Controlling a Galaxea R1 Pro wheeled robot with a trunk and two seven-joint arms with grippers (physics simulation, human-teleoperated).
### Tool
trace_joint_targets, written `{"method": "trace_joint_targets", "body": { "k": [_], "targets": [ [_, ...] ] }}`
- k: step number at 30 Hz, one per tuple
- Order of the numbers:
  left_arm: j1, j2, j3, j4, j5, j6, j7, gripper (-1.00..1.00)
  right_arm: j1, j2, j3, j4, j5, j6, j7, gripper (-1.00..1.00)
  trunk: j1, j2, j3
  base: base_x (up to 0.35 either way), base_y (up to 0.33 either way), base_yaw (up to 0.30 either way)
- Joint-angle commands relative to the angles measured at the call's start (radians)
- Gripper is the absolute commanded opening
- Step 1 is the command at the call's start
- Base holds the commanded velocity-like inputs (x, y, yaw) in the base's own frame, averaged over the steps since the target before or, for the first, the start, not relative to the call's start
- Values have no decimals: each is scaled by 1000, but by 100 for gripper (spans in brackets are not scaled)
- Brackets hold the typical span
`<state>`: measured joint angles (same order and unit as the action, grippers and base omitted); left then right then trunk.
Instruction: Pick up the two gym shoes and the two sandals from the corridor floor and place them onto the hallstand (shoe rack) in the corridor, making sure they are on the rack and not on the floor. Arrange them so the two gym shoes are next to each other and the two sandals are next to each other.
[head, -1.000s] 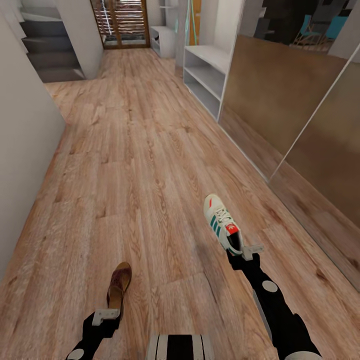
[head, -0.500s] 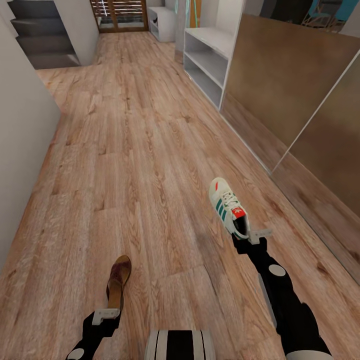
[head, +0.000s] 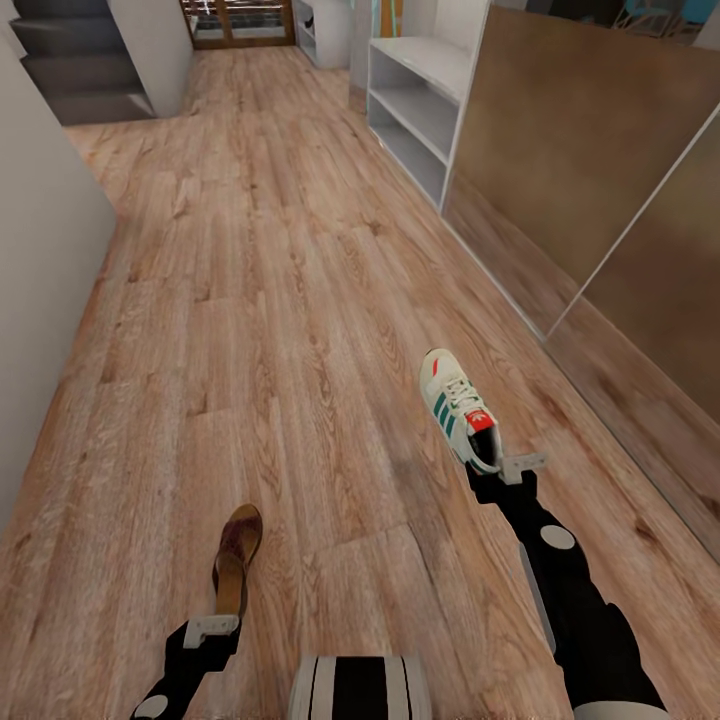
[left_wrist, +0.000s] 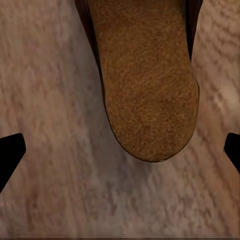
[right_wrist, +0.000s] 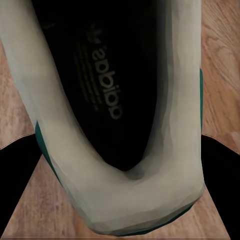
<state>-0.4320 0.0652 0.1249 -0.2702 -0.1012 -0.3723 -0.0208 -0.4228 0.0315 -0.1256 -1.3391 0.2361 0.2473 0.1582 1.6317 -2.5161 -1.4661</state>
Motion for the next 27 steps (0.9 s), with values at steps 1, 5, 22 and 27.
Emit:
{"method": "trace_joint_targets", "body": {
  "k": [1, 5, 22, 27],
  "targets": [
    [-1, 0, 8, 1, -10, -4, -2, 100, 0, 1, -3, -2, 10, 4, 9, -100, 0, -1, -5, 0, 0, 0],
    [-1, 0, 9, -1, -7, -5, 0, 100, 0, 1, -3, -4, 11, 4, 9, -100, 2, -1, -20, 0, 0, 0],
    [-1, 1, 8, 0, -5, -61, 7, 100, 1, 1, -3, -3, 11, 4, 9, -100, 5, -3, -47, 0, 0, 0],
    [-1, 0, 6, 0, -5, -63, 7, 100, 1, 1, -3, 1, 11, 4, 9, -100, 5, -3, -47, 0, 0, 0]
  ]
}}
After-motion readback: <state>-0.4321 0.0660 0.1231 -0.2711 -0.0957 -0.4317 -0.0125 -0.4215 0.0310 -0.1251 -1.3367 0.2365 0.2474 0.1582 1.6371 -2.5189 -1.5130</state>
